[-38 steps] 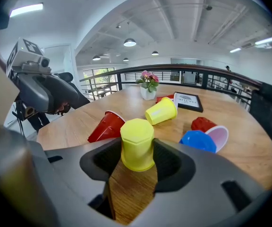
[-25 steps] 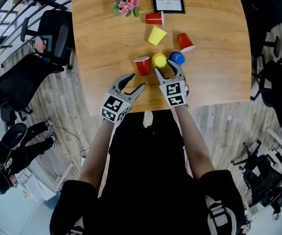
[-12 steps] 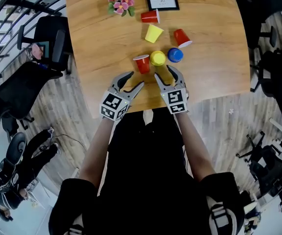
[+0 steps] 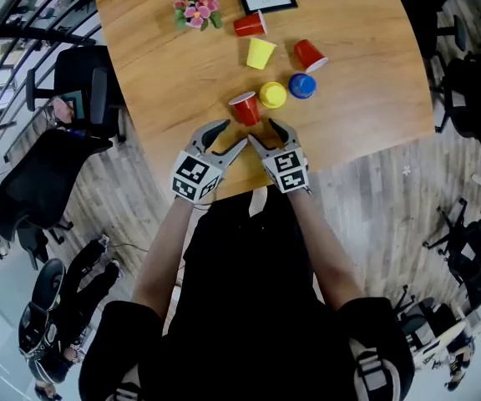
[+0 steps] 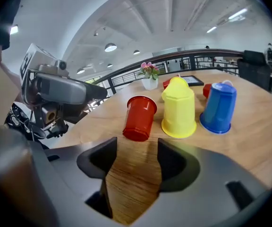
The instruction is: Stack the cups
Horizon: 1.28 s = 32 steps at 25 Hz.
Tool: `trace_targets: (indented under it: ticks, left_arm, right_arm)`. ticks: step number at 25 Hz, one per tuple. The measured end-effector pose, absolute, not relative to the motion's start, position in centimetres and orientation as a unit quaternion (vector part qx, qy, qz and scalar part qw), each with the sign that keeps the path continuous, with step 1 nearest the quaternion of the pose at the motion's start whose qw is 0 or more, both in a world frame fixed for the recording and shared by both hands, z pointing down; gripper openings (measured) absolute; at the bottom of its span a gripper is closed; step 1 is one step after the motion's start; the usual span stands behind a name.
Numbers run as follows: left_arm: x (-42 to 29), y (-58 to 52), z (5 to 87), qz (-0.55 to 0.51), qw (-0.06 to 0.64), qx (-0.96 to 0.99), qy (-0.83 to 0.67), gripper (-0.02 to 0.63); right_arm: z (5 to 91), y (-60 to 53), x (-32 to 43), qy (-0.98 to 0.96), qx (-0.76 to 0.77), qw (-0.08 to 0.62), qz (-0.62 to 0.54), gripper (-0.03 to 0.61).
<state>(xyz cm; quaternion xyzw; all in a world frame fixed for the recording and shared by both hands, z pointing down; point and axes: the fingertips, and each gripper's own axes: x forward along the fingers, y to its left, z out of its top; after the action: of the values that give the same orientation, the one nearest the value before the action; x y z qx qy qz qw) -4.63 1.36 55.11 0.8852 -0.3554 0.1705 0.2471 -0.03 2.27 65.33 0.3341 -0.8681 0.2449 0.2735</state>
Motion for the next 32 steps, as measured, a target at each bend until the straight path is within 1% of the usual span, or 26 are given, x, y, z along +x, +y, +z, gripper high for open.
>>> trace_targets:
  ticks: [5, 12, 22, 29, 32]
  left_arm:
    - [-5.5, 1.3, 55.5, 0.174, 0.246, 0.888, -0.346, 0.239]
    - [-5.6, 1.0, 55.5, 0.175, 0.246, 0.891, -0.338, 0.239]
    - [-5.4, 0.5, 56.1, 0.181, 0.243, 0.895, -0.328, 0.239]
    - [-4.8, -0.7, 56.4, 0.180, 0.238, 0.897, -0.325, 0.239]
    - [-4.4, -0.6, 56.6, 0.182, 0.242, 0.897, -0.321, 0.239]
  right_arm:
    - [64.7, 1.5, -1.8, -0.864, 0.350, 0.266, 0.246, 0.282]
    - [65.3, 0.4, -2.4, -0.854, 0.368, 0.271, 0.250, 0.282]
    - [65.4, 0.2, -2.4, -0.855, 0.366, 0.275, 0.242, 0.232]
    - [64.4, 0.8, -2.1, -0.868, 0.344, 0.294, 0.205, 0.229]
    - [63.6, 1.1, -2.2, -0.882, 0.320, 0.283, 0.197, 0.229]
